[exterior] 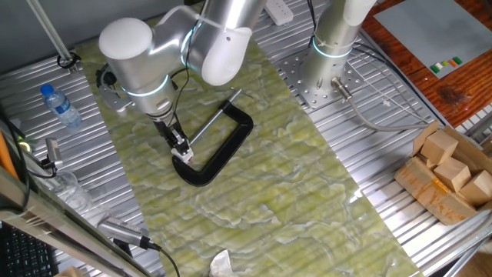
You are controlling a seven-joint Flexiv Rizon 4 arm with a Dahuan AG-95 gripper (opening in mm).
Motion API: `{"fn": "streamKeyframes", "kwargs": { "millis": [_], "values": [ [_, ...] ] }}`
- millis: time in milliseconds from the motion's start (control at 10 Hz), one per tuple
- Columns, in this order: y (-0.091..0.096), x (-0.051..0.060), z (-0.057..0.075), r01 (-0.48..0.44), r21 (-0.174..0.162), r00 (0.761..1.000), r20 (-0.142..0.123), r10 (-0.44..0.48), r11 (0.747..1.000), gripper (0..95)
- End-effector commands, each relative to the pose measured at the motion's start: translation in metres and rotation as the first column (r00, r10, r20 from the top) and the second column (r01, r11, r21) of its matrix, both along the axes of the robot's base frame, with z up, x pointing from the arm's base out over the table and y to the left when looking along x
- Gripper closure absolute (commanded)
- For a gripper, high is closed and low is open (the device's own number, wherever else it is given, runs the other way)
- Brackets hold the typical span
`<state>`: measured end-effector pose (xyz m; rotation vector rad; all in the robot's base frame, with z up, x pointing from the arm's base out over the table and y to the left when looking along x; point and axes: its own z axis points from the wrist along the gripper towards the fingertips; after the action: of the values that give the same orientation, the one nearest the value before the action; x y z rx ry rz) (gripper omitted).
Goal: Take out the light bulb by rotating it
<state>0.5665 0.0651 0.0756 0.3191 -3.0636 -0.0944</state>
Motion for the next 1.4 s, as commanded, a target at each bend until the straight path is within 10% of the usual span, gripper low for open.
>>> {"fn": "streamKeyframes", "kwargs": {
  "millis": [100,600,1400],
  "values": [
    [-0.0006,-0.0001,-0.0009,-0.067,-0.014,0.998,0.0,0.067,0.998,95.0],
    [0.0002,0.0,-0.0001,-0.36,0.011,0.933,0.007,0.36,0.933,95.0],
    [0.0024,-0.0006,0.0002,-0.772,0.034,0.636,0.043,0.771,0.635,95.0]
  ]
}}
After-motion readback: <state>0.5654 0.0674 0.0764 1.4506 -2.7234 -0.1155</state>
